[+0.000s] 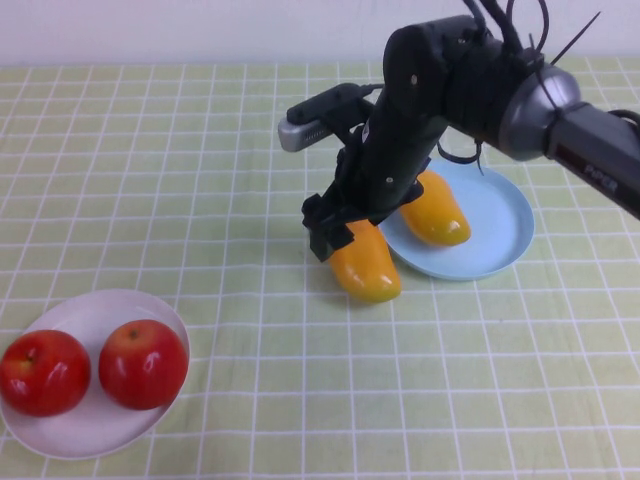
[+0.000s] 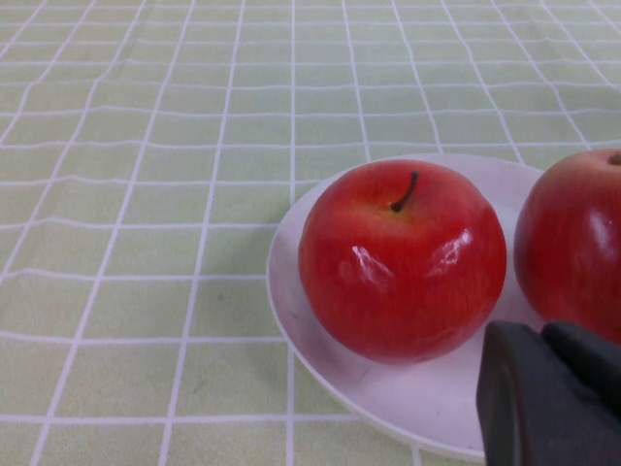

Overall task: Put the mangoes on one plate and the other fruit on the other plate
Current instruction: Put another type of fruit in the right plate

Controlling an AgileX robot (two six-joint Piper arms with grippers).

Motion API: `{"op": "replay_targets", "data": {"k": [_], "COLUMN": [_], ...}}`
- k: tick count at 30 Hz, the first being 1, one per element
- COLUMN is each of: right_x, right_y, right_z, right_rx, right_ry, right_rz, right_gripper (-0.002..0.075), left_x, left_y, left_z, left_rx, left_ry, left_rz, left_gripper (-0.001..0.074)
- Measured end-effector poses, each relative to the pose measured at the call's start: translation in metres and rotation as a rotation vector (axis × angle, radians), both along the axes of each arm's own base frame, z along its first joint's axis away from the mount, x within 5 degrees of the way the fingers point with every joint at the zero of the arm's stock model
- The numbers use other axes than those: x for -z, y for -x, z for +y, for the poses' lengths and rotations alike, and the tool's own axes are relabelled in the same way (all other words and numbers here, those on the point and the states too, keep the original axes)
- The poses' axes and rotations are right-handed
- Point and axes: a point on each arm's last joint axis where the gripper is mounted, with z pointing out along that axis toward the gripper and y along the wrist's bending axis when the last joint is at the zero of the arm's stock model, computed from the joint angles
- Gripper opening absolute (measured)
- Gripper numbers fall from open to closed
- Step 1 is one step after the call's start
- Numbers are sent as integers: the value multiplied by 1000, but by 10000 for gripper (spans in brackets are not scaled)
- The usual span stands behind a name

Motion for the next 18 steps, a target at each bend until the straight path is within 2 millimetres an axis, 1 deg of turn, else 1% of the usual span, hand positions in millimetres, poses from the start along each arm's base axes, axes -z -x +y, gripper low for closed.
{"op": "replay_targets", "data": {"k": [5, 10, 18], "right_x": [23, 31, 53], "right_y": [-3, -4, -8], "right_z": [3, 2, 5], "right_rx": [-12, -14, -16], "right_ry": [64, 89, 115], "right_rz": [41, 52, 90], "right_gripper": [643, 643, 643], "left_x": [0, 0, 0], "left_y": [0, 0, 0], "left_z": [0, 0, 0], "left_rx": [0, 0, 0], "left_ry": [0, 0, 0], "left_rz": [0, 0, 0], "left_gripper": [4, 4, 4]}}
